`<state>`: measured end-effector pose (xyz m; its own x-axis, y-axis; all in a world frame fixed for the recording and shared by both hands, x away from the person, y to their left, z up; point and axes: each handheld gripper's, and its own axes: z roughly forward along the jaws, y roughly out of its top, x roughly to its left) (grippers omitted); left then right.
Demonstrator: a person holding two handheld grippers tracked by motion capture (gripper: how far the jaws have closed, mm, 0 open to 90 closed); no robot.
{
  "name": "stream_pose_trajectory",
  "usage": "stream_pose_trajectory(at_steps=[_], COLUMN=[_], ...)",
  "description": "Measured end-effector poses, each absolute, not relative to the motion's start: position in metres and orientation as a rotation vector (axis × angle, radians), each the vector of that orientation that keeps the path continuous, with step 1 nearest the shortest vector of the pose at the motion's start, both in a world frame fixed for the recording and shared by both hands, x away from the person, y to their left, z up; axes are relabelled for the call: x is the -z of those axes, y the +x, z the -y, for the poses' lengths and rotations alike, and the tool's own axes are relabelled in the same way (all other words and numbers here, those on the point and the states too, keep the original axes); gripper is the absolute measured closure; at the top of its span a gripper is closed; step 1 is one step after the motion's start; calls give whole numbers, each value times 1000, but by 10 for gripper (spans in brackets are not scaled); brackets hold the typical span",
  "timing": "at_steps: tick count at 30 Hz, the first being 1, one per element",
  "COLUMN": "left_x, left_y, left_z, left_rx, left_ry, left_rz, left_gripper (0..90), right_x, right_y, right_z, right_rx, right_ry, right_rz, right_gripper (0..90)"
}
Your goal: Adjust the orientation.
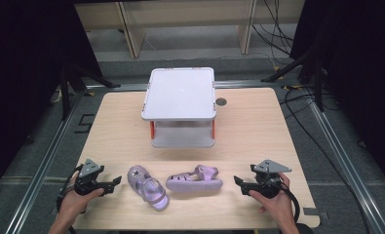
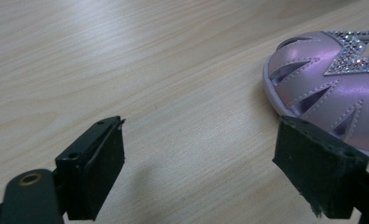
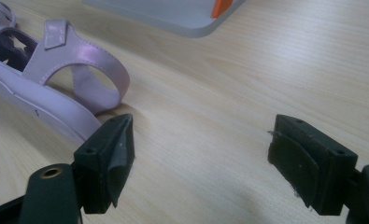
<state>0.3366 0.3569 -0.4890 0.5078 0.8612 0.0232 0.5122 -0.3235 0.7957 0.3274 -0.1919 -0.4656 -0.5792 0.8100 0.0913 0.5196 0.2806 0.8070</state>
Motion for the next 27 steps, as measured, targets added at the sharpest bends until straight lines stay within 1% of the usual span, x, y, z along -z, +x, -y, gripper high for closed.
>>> stream_pose_trajectory(at_steps=[1, 2, 5, 7, 8, 9, 11, 16, 21, 23, 27], left_x=[488, 488, 485, 481, 476, 476, 466, 456, 454, 452, 451], left_y=[337, 337, 335, 332, 328, 328, 321, 312, 303, 299, 292], left_z=[-359, -359, -356, -356, -352, -352, -344, -328, -307, -298, -281], left_rx=[-597, -597, -584, -600, -593, -593, -581, -539, -569, -557, -575], left_ry=[2028, 2028, 1965, 1957, 1900, 1900, 1856, 1828, 1861, 1855, 1928], left_rz=[-1104, -1104, -1105, -1120, -1128, -1128, -1108, -1042, -1031, -1006, -947], left_gripper=[156, 156, 156, 157, 156, 156, 154, 151, 150, 149, 149], right_x=[465, 465, 467, 467, 467, 467, 468, 467, 468, 467, 467], right_y=[326, 326, 328, 327, 328, 328, 328, 327, 328, 327, 326], right_z=[191, 191, 190, 189, 189, 189, 189, 189, 188, 188, 186], right_rx=[-1204, -1204, -1207, -1209, -1207, -1207, -1211, -1213, -1214, -1198, -1205], right_ry=[1232, 1232, 1209, 1214, 1210, 1210, 1210, 1220, 1212, 1200, 1230], right_rz=[-2222, -2222, -2237, -2238, -2241, -2241, -2234, -2230, -2239, -2246, -2246], right_gripper=[226, 226, 226, 226, 226, 226, 230, 232, 235, 237, 237])
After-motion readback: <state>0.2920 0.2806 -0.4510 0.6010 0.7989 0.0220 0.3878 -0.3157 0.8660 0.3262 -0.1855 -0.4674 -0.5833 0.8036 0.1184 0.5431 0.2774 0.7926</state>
